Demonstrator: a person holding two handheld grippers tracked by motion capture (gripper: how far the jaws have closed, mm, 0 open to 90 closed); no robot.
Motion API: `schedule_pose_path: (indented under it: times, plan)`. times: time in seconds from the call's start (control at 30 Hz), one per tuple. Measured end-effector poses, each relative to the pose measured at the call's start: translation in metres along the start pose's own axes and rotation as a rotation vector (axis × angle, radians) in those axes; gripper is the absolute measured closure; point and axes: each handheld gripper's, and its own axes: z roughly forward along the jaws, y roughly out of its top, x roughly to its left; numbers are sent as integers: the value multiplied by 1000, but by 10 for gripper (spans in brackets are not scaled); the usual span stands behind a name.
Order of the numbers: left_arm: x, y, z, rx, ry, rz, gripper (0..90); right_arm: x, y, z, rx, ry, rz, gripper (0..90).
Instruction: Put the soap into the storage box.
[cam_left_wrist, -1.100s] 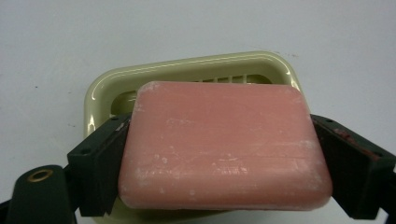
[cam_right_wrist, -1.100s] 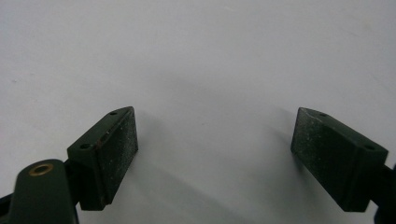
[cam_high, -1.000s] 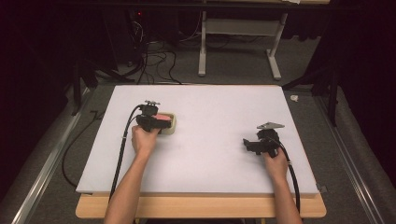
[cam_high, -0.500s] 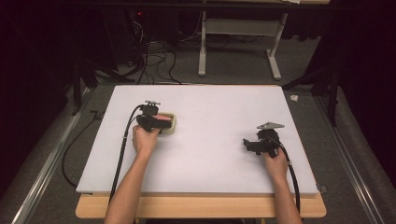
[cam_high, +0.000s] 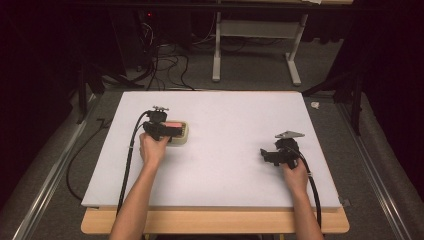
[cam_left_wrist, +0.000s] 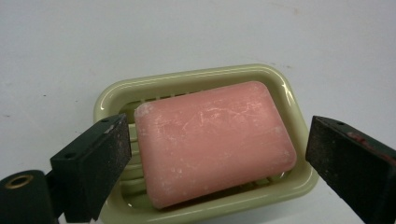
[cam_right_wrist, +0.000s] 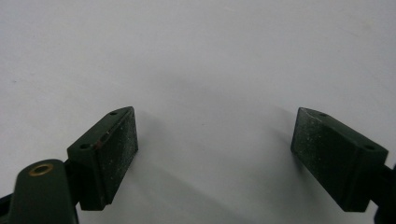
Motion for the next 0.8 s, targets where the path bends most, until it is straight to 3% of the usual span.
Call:
schedule_pose_path:
  times: [0.8]
  plan:
    - [-12, -4, -39, -84, -46, 63, 102, 0, 0, 0, 0, 0, 0, 154]
